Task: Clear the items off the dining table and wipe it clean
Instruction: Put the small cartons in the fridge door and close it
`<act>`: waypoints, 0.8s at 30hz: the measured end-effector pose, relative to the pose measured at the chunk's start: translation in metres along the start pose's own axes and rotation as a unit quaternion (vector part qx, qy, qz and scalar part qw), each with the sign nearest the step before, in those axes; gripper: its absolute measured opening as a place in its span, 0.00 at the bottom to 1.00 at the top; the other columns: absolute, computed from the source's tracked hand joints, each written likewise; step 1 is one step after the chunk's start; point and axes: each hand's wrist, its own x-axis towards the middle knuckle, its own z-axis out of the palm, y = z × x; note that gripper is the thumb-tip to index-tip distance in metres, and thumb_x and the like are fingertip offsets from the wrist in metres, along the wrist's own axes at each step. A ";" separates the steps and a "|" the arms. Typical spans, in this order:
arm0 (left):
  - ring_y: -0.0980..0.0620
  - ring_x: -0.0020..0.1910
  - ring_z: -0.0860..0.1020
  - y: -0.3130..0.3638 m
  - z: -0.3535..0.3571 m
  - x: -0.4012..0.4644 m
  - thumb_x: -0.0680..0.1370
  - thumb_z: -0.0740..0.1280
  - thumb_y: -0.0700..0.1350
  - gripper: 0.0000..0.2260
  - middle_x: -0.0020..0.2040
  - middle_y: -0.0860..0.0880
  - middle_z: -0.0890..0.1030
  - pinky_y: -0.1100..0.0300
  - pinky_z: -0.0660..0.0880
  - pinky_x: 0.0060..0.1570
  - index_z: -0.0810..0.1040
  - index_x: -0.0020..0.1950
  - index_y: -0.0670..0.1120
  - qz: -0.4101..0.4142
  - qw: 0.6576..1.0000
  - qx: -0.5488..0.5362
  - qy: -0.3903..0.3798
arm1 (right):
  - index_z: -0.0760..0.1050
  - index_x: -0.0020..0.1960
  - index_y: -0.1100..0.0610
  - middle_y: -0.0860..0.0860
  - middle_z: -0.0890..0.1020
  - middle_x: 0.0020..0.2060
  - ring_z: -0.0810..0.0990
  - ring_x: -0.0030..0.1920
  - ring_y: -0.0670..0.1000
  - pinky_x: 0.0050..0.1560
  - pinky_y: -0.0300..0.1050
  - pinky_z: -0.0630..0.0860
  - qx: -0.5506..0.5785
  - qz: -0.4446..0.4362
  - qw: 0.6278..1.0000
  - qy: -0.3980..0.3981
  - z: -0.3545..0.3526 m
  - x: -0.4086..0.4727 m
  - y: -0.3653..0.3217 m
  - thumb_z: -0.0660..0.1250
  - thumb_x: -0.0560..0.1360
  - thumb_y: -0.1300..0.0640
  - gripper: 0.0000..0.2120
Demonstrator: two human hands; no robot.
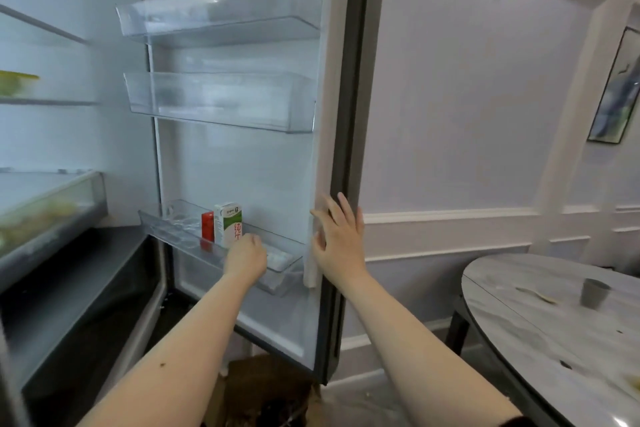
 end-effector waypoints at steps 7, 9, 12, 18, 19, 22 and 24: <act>0.51 0.73 0.61 0.040 -0.004 -0.075 0.83 0.51 0.44 0.19 0.74 0.46 0.64 0.61 0.56 0.70 0.61 0.74 0.42 0.077 0.975 -0.182 0.100 | 0.49 0.77 0.56 0.52 0.48 0.77 0.42 0.77 0.53 0.75 0.54 0.39 0.121 0.036 0.992 0.014 -0.028 -0.023 -0.027 0.56 0.79 0.57 0.29; 0.52 0.73 0.62 0.047 -0.009 -0.082 0.83 0.51 0.44 0.19 0.73 0.47 0.65 0.62 0.56 0.69 0.61 0.74 0.44 0.102 0.967 -0.189 0.139 | 0.46 0.77 0.56 0.52 0.45 0.77 0.41 0.77 0.53 0.75 0.53 0.38 0.146 0.061 0.987 -0.007 -0.033 -0.019 -0.032 0.54 0.80 0.56 0.29; 0.52 0.72 0.62 0.056 -0.019 -0.091 0.83 0.51 0.44 0.19 0.73 0.48 0.65 0.63 0.55 0.69 0.61 0.74 0.45 0.130 0.962 -0.159 0.178 | 0.46 0.77 0.56 0.54 0.45 0.77 0.42 0.77 0.55 0.75 0.53 0.39 0.184 0.075 0.980 -0.018 -0.037 -0.015 -0.044 0.53 0.81 0.56 0.28; 0.52 0.73 0.62 0.053 -0.046 -0.107 0.83 0.51 0.44 0.19 0.73 0.48 0.65 0.61 0.58 0.69 0.60 0.75 0.45 0.143 0.963 -0.115 0.198 | 0.46 0.77 0.54 0.57 0.46 0.77 0.45 0.77 0.54 0.76 0.52 0.47 0.292 0.079 0.952 -0.045 -0.039 -0.022 -0.077 0.56 0.80 0.55 0.30; 0.52 0.72 0.63 0.048 -0.052 -0.111 0.83 0.51 0.44 0.19 0.73 0.48 0.65 0.62 0.58 0.68 0.60 0.75 0.45 0.141 0.962 -0.106 0.207 | 0.47 0.77 0.53 0.57 0.47 0.77 0.45 0.77 0.54 0.76 0.50 0.47 0.311 0.077 0.947 -0.039 -0.039 -0.024 -0.086 0.57 0.80 0.55 0.30; 0.53 0.73 0.62 0.038 -0.065 -0.117 0.83 0.51 0.46 0.20 0.73 0.49 0.65 0.63 0.57 0.68 0.59 0.75 0.46 0.142 0.959 -0.088 0.228 | 0.49 0.77 0.53 0.53 0.54 0.76 0.51 0.76 0.52 0.74 0.46 0.49 0.351 0.093 0.932 0.007 -0.039 -0.026 -0.104 0.56 0.80 0.56 0.28; 0.52 0.73 0.62 0.031 -0.077 -0.122 0.83 0.51 0.46 0.20 0.74 0.49 0.64 0.59 0.59 0.70 0.59 0.75 0.47 0.139 0.954 -0.053 0.259 | 0.50 0.77 0.54 0.52 0.58 0.75 0.56 0.74 0.51 0.75 0.47 0.52 0.373 0.102 0.922 0.023 -0.037 -0.029 -0.113 0.56 0.80 0.56 0.28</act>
